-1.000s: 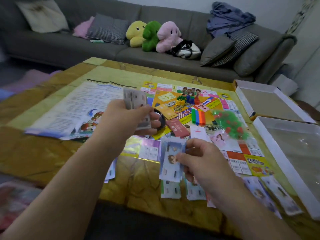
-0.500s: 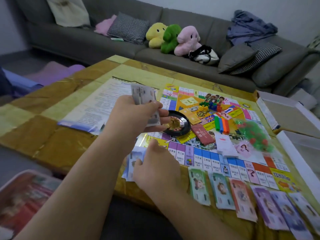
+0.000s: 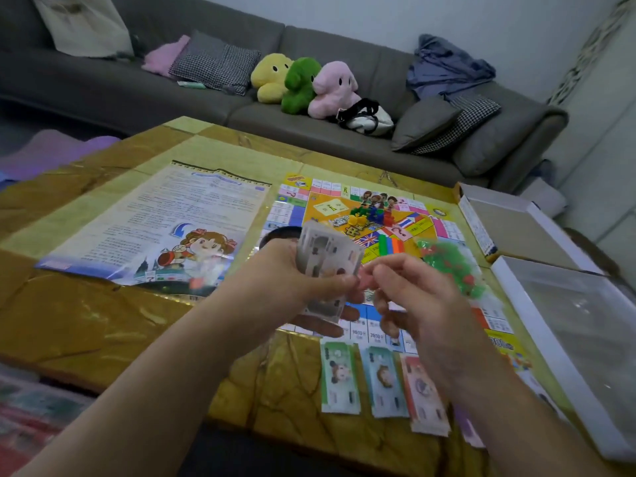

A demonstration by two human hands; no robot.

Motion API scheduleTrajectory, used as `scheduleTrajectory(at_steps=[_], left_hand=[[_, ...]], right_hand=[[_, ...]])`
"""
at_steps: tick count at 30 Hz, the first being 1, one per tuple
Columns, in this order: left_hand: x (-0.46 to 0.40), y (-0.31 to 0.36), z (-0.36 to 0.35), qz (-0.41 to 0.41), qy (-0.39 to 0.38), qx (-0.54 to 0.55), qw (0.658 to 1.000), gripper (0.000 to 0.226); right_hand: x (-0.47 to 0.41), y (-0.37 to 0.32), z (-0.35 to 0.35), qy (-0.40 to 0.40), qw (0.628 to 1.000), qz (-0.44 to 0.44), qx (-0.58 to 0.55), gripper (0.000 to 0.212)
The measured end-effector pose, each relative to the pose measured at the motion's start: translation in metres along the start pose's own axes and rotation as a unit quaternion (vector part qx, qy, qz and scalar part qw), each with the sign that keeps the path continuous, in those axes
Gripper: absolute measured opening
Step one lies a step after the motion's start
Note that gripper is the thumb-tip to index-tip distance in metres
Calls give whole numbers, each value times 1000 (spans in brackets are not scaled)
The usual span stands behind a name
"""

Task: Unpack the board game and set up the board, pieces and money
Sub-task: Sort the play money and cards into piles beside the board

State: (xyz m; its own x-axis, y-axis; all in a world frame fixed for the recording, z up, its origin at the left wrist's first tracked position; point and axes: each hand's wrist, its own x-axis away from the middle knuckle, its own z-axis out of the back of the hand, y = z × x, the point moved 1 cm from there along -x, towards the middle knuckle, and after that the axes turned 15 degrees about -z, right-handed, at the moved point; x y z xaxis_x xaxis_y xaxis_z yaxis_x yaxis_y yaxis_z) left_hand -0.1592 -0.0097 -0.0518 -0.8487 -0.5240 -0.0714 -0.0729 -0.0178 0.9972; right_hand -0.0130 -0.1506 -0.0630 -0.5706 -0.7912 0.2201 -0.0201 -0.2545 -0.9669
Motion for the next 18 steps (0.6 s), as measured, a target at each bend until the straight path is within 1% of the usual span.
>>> scheduleTrajectory(at_steps=[2,4,5,7,10,12,15,18], left_hand=[[-3,-1,-22,-1,-50,-29,998,16],[-5,-2,-41,-6,-98,-48,994,12],[-9,-4,-53,-4,-119,-48,992,12],[-12,-6,-66,8,-140,-7,990,16],[-21,-7,-93,61,-116,115,985,22],[-22,-9,-101,76,-106,155,979,25],[-26,-16,-114,70,-118,146,980,26],[-30,-22,-124,53,-115,110,986,24]], right_hand=[[6,2,11,11,999,18,27,32],[11,7,19,26,999,24,38,19],[14,11,27,40,999,20,29,13],[14,15,38,71,997,4,7,8],[18,21,69,120,992,-20,-20,7],[21,21,79,131,991,-25,-15,6],[26,26,92,129,991,-31,8,6],[31,32,102,138,989,-42,29,7]])
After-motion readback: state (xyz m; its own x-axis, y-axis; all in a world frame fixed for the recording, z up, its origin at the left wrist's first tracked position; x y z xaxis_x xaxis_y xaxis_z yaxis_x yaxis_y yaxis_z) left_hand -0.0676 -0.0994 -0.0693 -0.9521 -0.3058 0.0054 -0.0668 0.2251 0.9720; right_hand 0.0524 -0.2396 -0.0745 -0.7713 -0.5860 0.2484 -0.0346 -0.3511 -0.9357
